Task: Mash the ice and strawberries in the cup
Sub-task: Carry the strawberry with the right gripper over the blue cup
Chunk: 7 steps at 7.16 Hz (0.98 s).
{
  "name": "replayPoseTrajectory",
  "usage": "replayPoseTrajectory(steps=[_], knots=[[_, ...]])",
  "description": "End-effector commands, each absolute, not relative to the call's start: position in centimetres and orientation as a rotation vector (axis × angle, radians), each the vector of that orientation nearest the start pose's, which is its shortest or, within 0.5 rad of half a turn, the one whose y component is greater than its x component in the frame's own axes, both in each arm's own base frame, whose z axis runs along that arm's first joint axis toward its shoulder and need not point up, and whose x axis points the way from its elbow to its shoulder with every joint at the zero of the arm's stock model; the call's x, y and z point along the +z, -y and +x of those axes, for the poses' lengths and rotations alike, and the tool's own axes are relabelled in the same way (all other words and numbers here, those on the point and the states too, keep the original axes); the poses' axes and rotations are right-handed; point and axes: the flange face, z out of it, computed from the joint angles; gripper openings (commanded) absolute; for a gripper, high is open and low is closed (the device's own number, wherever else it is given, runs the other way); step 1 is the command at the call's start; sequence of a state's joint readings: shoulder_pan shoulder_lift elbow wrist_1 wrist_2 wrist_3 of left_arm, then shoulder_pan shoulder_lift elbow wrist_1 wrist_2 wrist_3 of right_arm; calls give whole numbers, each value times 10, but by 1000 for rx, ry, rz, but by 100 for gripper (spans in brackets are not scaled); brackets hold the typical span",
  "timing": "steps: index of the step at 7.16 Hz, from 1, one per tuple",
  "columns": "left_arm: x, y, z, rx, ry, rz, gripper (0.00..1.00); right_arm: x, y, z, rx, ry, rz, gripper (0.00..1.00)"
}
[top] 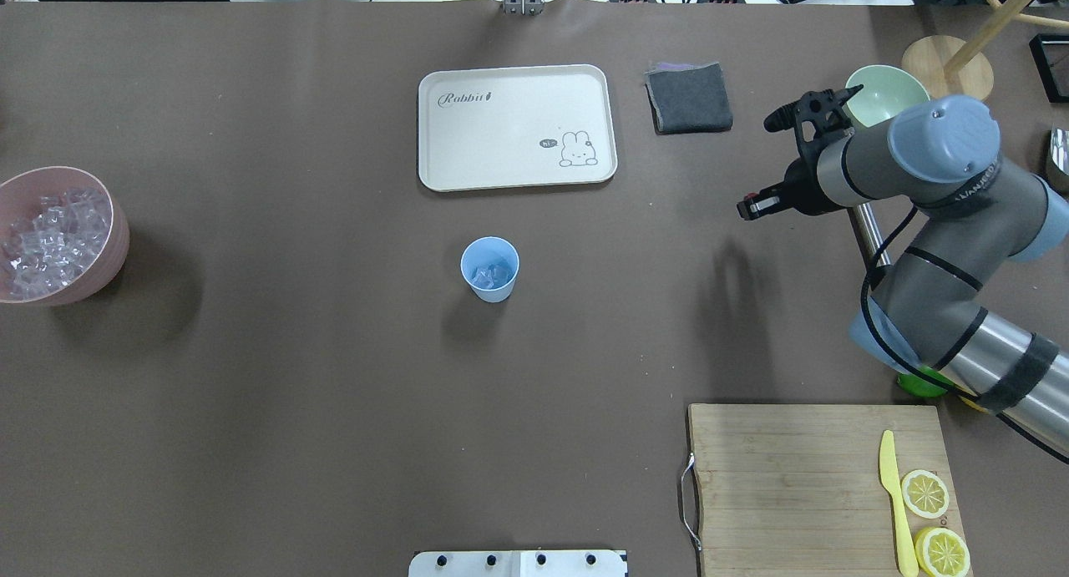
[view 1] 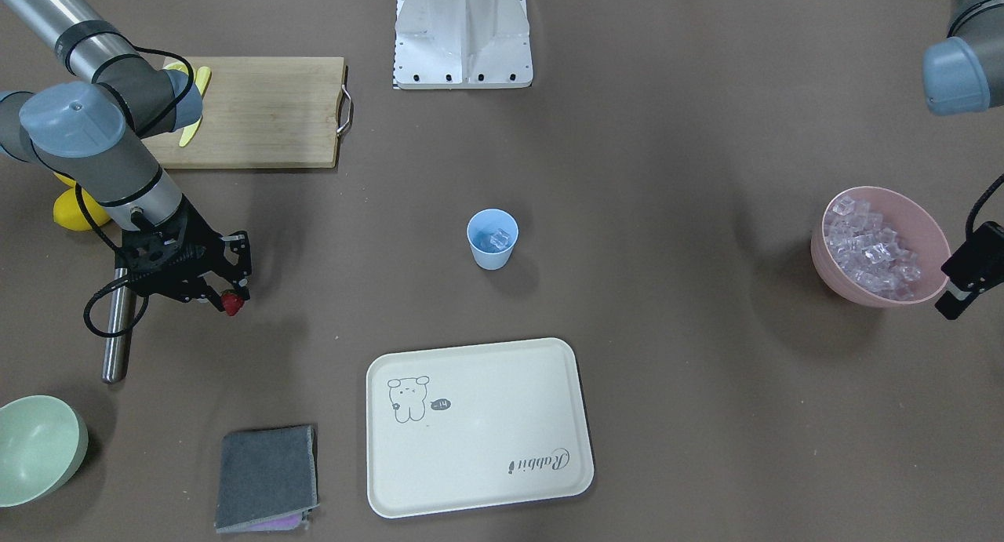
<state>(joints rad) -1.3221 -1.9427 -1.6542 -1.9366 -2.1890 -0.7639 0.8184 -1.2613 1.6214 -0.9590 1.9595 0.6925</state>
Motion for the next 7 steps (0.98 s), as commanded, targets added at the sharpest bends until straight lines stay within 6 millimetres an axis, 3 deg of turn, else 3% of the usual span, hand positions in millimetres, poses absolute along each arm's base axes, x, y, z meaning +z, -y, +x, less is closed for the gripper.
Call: replayPoseTrajectory(steps=[1, 2, 4, 5, 7], knots=[[369, 633, 83, -221, -892, 411, 98, 294, 535, -390, -105, 1063, 483, 0], [370, 633, 83, -223, -892, 409, 98, 257, 525, -414, -74, 1124, 466, 0], [372, 633, 83, -225, -890, 405, 98, 204, 500, -460, -93, 1127, 490, 0], [372, 634, 83, -224, -889, 406, 98, 187, 482, -484, -100, 1108, 501, 0], [373, 634, 83, -225, -887, 404, 98, 185, 448, -523, -99, 1084, 513, 0]])
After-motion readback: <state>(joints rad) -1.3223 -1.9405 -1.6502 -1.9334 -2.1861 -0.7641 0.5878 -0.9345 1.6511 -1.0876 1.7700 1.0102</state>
